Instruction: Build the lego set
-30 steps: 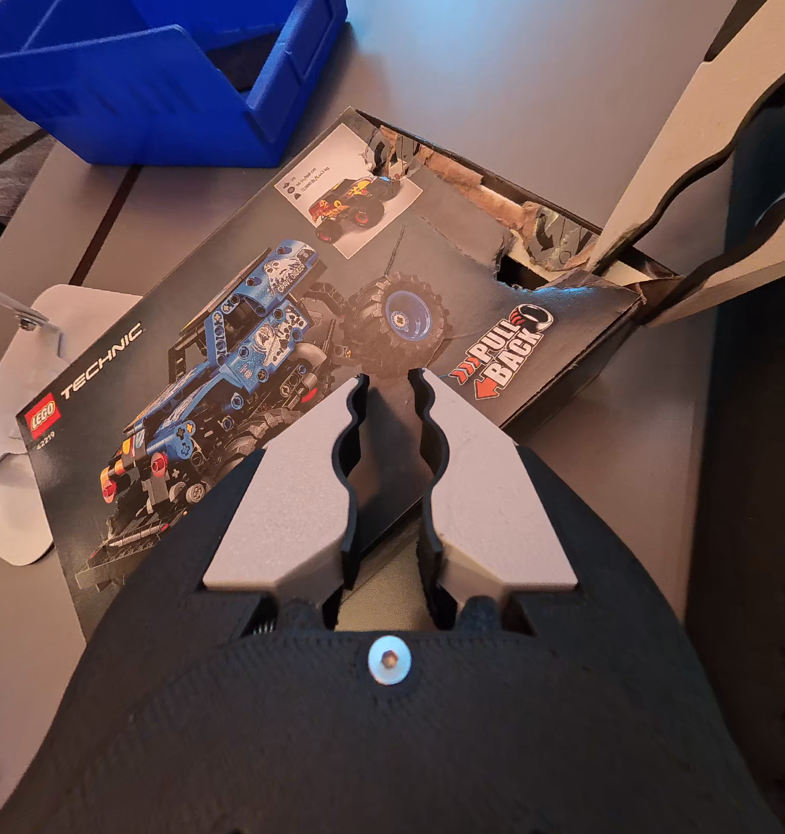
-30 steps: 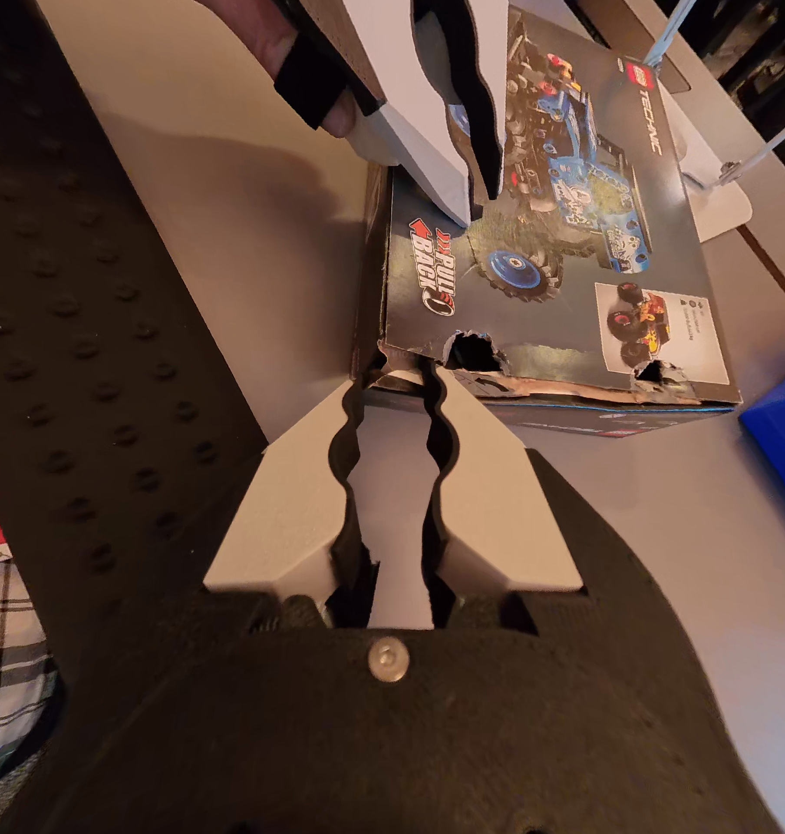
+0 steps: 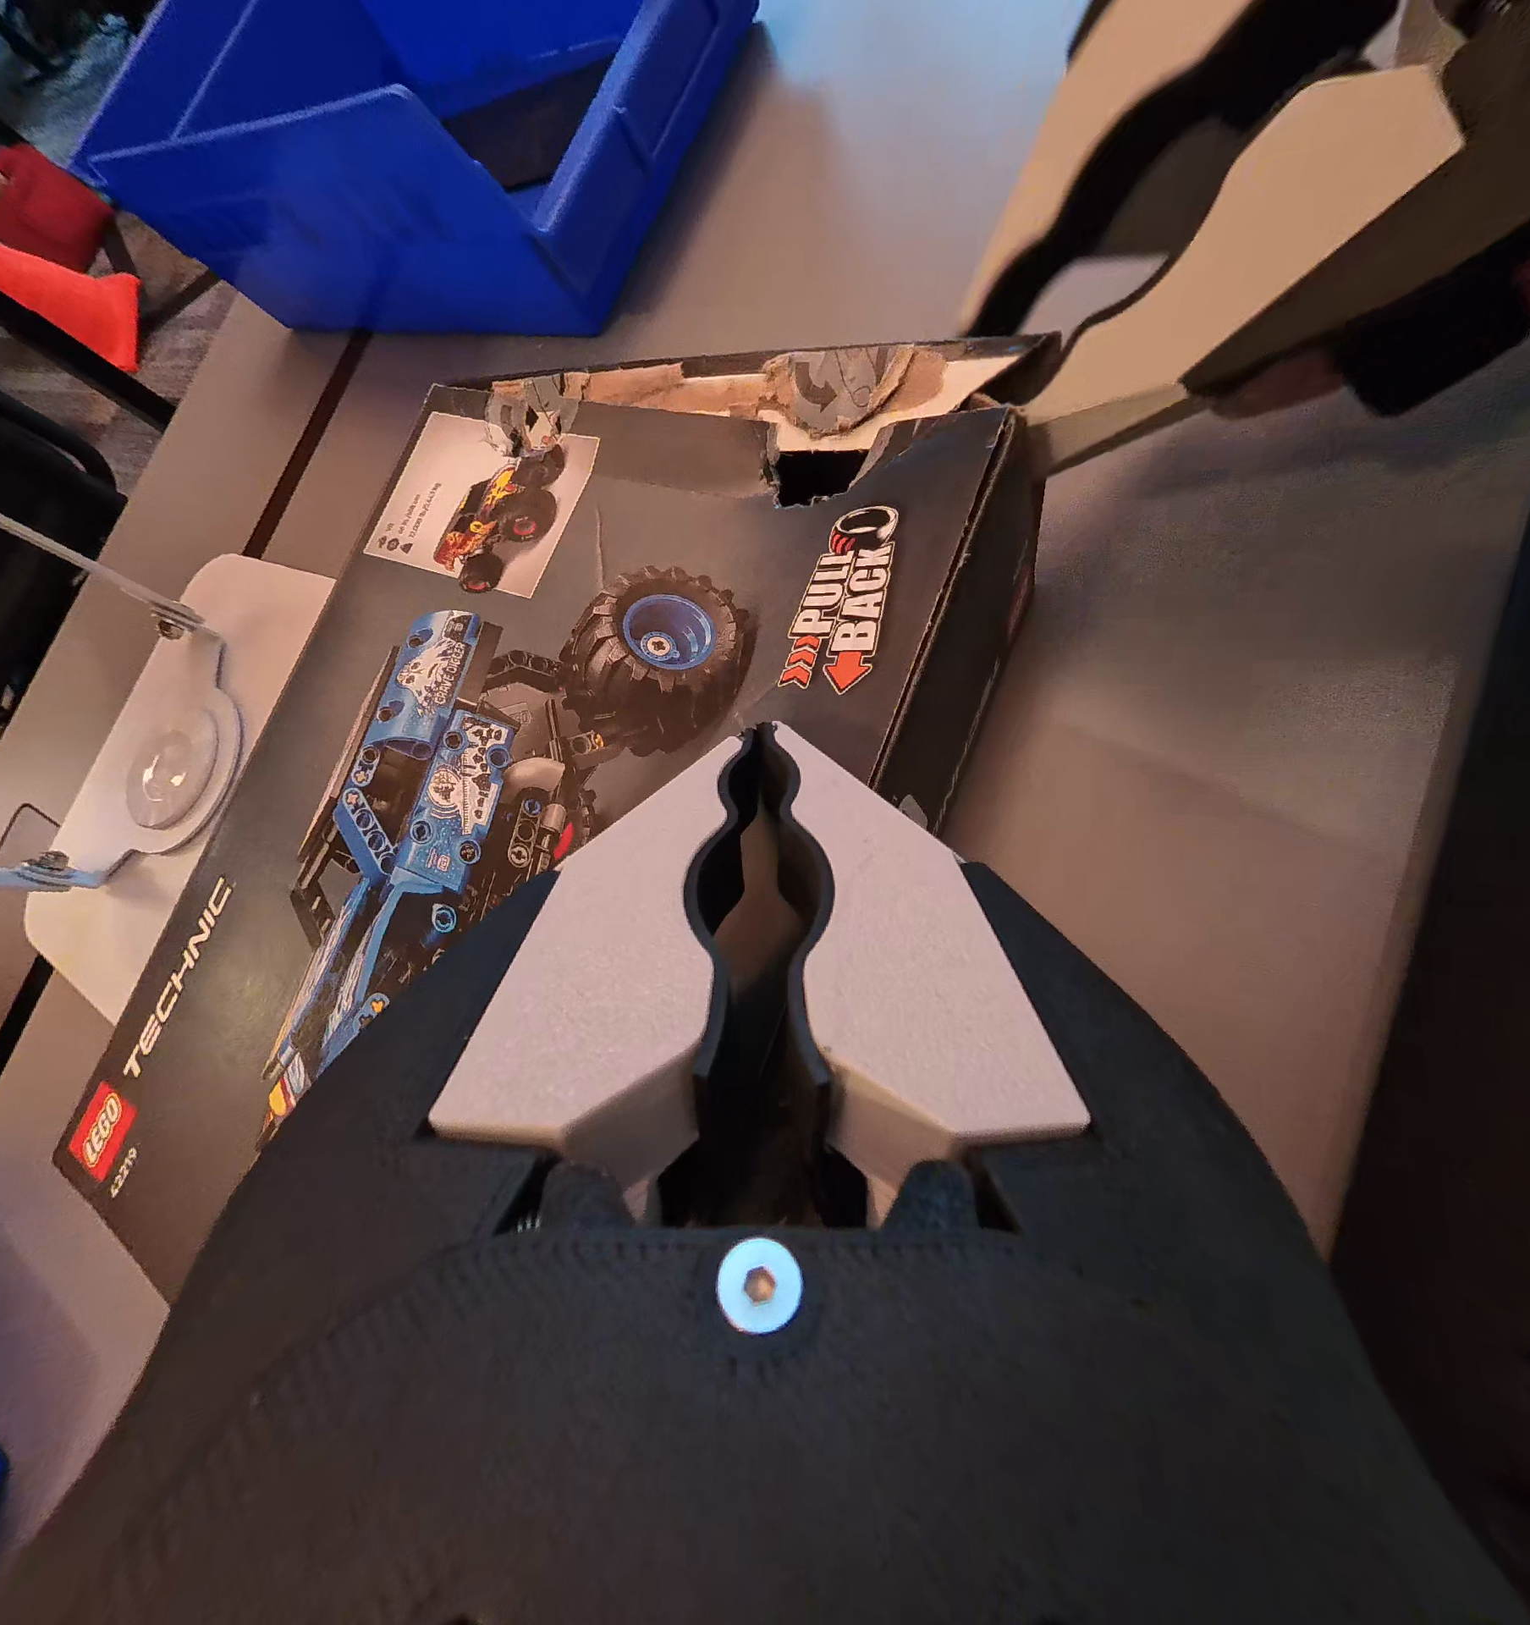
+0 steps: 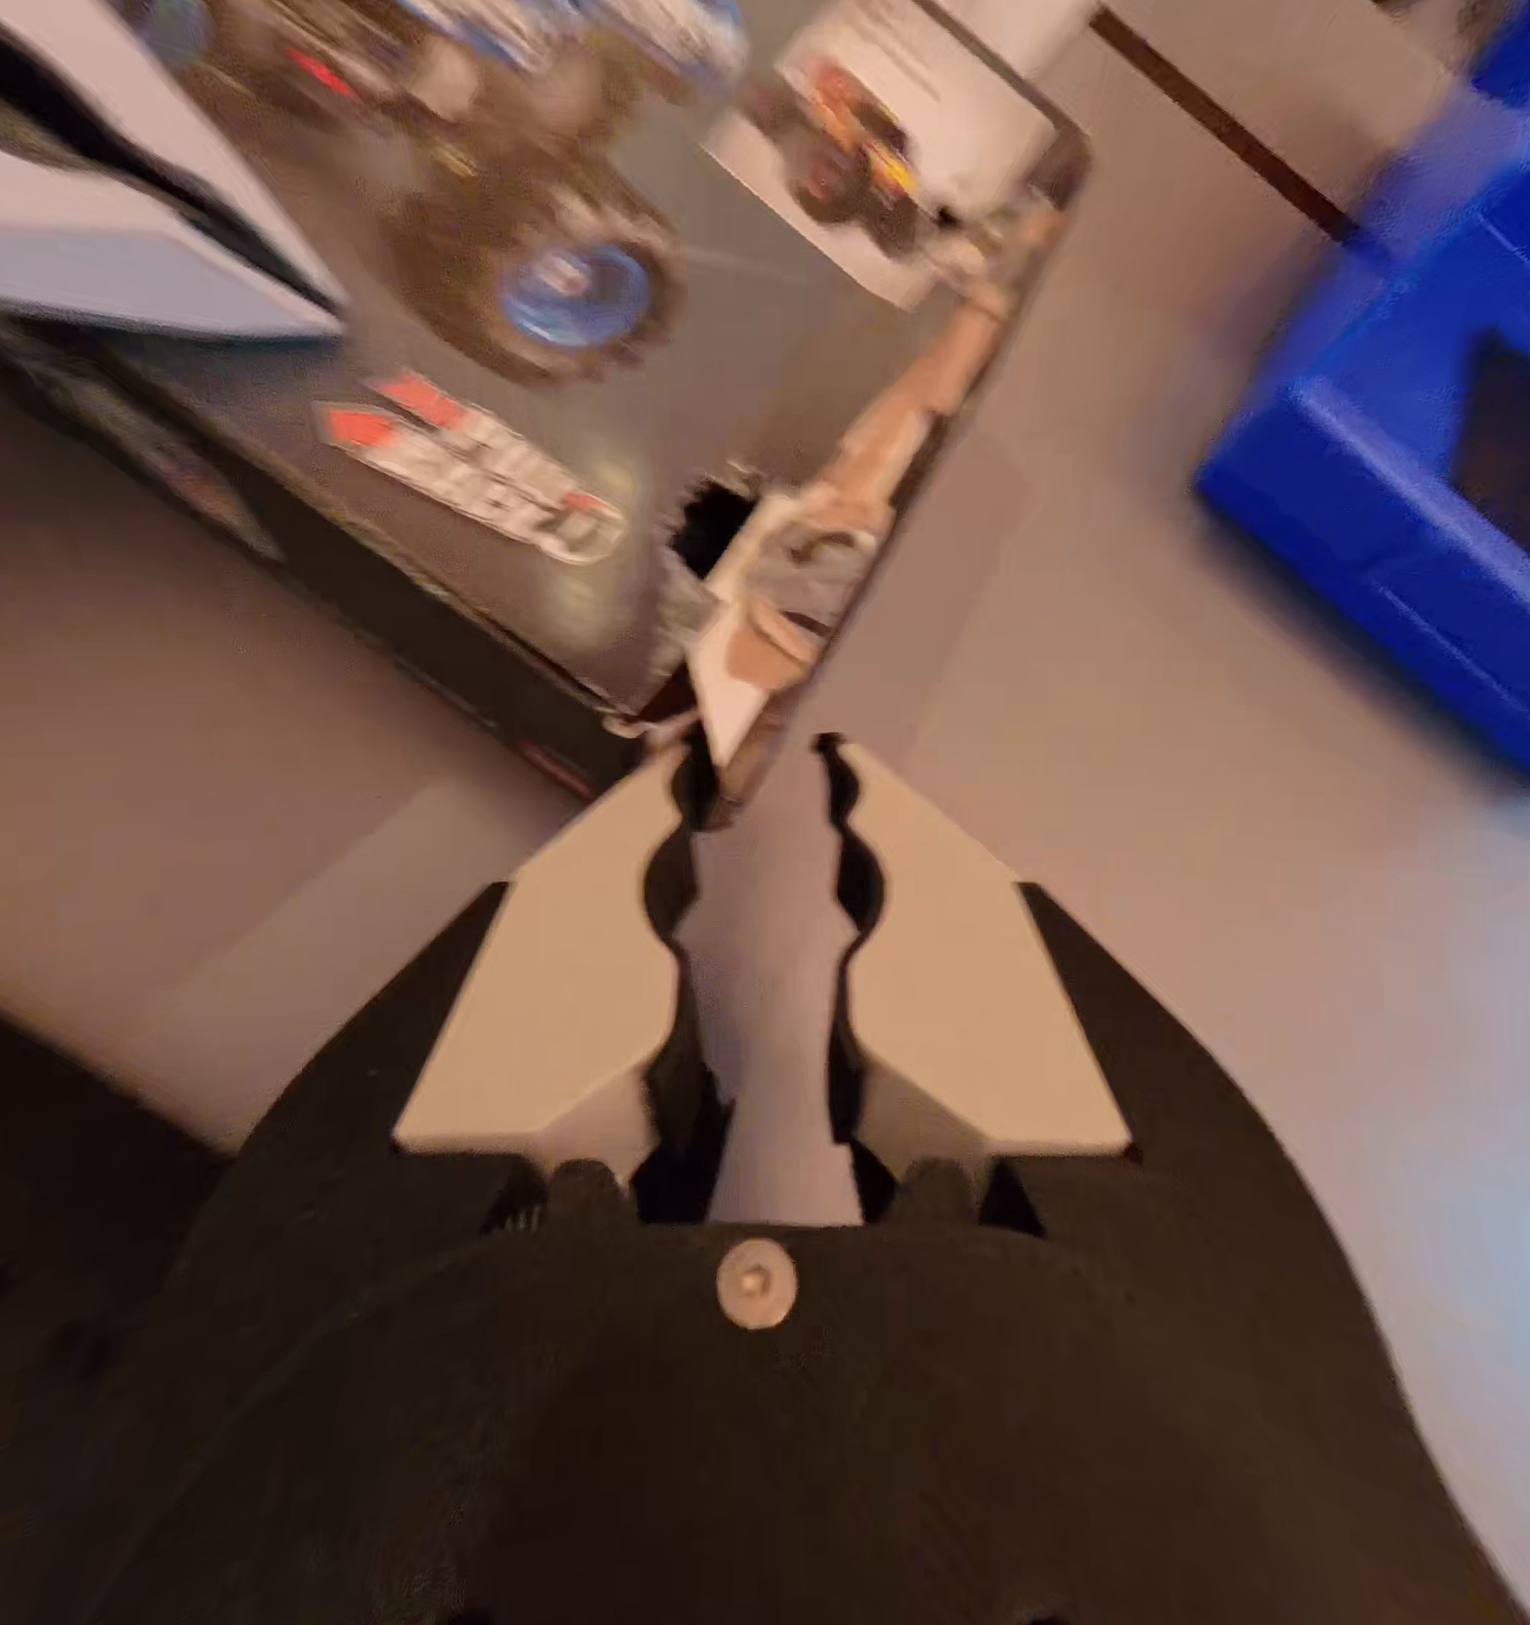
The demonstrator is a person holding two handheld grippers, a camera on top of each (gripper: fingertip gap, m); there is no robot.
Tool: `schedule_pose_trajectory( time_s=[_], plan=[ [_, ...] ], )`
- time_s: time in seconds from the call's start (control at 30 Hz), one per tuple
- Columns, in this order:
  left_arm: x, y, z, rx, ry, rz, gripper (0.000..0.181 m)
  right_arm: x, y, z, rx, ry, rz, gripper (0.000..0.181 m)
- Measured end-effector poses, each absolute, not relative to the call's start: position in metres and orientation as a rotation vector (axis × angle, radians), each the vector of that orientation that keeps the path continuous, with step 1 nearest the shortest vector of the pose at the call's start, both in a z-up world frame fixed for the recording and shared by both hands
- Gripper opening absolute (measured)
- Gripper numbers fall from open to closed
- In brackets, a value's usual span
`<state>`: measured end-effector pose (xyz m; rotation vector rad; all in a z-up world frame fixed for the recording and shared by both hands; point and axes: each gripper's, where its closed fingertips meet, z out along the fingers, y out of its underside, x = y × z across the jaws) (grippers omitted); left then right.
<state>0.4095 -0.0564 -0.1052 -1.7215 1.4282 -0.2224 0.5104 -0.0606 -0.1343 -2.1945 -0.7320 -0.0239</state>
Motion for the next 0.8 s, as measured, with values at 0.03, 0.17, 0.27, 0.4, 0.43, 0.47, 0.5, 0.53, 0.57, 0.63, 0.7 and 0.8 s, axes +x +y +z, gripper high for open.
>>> schedule_pose_trajectory(
  time_s=[0.03, 0.17, 0.27, 0.4, 0.43, 0.47, 0.5, 0.53, 0.57, 0.63, 0.7, 0.8],
  plan=[
    [0.41, -0.056, -0.105, -1.723, 1.428, -0.222, 0.0, 0.504, -0.062, -0.137, -2.181, -0.754, 0.043, 0.013],
    [0.41, -0.055, -0.105, -1.746, 1.419, -0.238, 0.0, 0.501, -0.058, -0.139, -2.187, -0.778, 0.058, 0.009],
    [0.409, -0.052, -0.105, -1.754, 1.406, -0.222, 0.0, 0.5, -0.051, -0.143, -2.244, -0.74, 0.161, 0.006],
    [0.408, -0.054, -0.105, -1.77, 1.394, -0.238, 0.0, 0.506, -0.043, -0.151, -2.287, -0.55, 0.524, 0.004],
    [0.408, -0.055, -0.105, -1.762, 1.39, -0.23, 0.0, 0.507, -0.042, -0.152, -2.283, -0.493, 0.614, 0.004],
    [0.408, -0.055, -0.105, -1.756, 1.392, -0.22, 0.0, 0.507, -0.042, -0.153, -2.279, -0.469, 0.64, 0.004],
    [0.408, -0.054, -0.104, -1.753, 1.389, -0.218, 0.0, 0.508, -0.042, -0.153, -2.282, -0.483, 0.597, 0.006],
    [0.408, -0.053, -0.104, -1.752, 1.39, -0.218, 0.0, 0.508, -0.041, -0.15, -2.283, -0.515, 0.532, 0.011],
    [0.408, -0.053, -0.104, -1.753, 1.395, -0.222, 0.0, 0.508, -0.04, -0.144, -2.269, -0.563, 0.467, 0.016],
    [0.408, -0.053, -0.104, -1.763, 1.397, -0.247, 0.0, 0.51, -0.035, -0.134, -2.209, -0.73, 0.21, 0.025],
    [0.408, -0.052, -0.104, -1.767, 1.398, -0.248, 0.0, 0.506, -0.031, -0.127, -2.155, -0.89, -0.014, 0.023],
    [0.407, -0.051, -0.104, -1.779, 1.389, -0.257, 0.0, 0.501, -0.029, -0.124, -2.216, -0.885, 0.131, 0.023]
  ],
)
